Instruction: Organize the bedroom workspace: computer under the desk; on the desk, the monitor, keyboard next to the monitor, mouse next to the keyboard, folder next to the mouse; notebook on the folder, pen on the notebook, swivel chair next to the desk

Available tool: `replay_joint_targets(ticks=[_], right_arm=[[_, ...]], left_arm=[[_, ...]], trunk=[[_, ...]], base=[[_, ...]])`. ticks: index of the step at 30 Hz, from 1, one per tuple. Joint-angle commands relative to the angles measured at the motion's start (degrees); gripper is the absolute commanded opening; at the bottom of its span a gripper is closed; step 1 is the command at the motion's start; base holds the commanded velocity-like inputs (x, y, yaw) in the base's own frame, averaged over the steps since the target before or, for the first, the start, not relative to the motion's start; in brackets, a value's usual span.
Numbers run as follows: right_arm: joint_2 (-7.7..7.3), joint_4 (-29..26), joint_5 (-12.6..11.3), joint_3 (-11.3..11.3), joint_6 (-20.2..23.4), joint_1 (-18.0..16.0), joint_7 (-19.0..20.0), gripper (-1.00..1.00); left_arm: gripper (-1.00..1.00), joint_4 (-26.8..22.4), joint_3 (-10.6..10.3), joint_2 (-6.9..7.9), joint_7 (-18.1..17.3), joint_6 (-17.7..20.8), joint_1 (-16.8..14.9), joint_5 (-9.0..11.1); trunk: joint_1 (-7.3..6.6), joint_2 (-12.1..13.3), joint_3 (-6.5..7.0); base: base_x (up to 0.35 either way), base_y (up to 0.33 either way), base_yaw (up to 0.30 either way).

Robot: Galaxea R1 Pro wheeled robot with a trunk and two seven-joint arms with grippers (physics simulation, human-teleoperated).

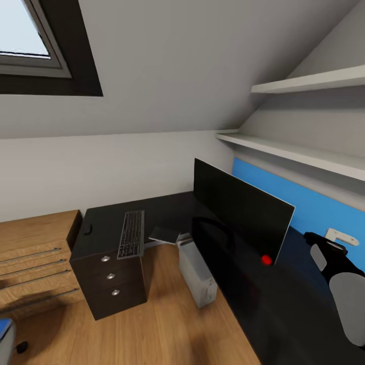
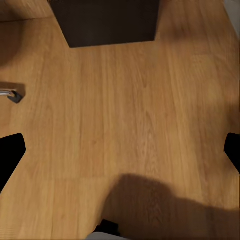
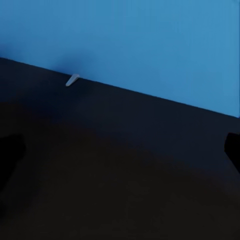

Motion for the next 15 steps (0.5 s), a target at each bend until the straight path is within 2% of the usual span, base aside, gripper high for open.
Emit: replay_joint_targets(ticks=[1,5,9,15], right_arm=[[-0.05,-0.09,-0.17,0.0,0.27,-0.04,-0.15,1.0],[-0.12,-0.08,0.7,0.01,0.26,-0.04,-0.15,1.0],[-0.09,-0.03,2.37,0.06,0.26,-0.04,-0.18,1.0],[-0.07,0.0,3.23,0.12,0.26,-0.04,-0.14,1.0]], left_arm=[[1.0,0.01,-0.46,0.07,0.38,-0.34,-0.08,0.6],[1.0,0.04,-0.49,0.07,0.33,-0.34,-0.08,0.6],[1.0,0.08,-0.51,0.03,0.3,-0.34,-0.08,0.6],[1.0,0.09,-0.51,0.03,0.28,-0.34,-0.08,0.6]], trunk=[[0.06,-0.13,-0.13],[0.06,-0.13,-0.13],[0.06,-0.13,-0.13],[0.06,-0.13,-0.13]], base=[[0.248,-0.015,0.0],[0.178,-0.033,0.0],[0.059,-0.011,0.0],[0.141,-0.003,0.0]])
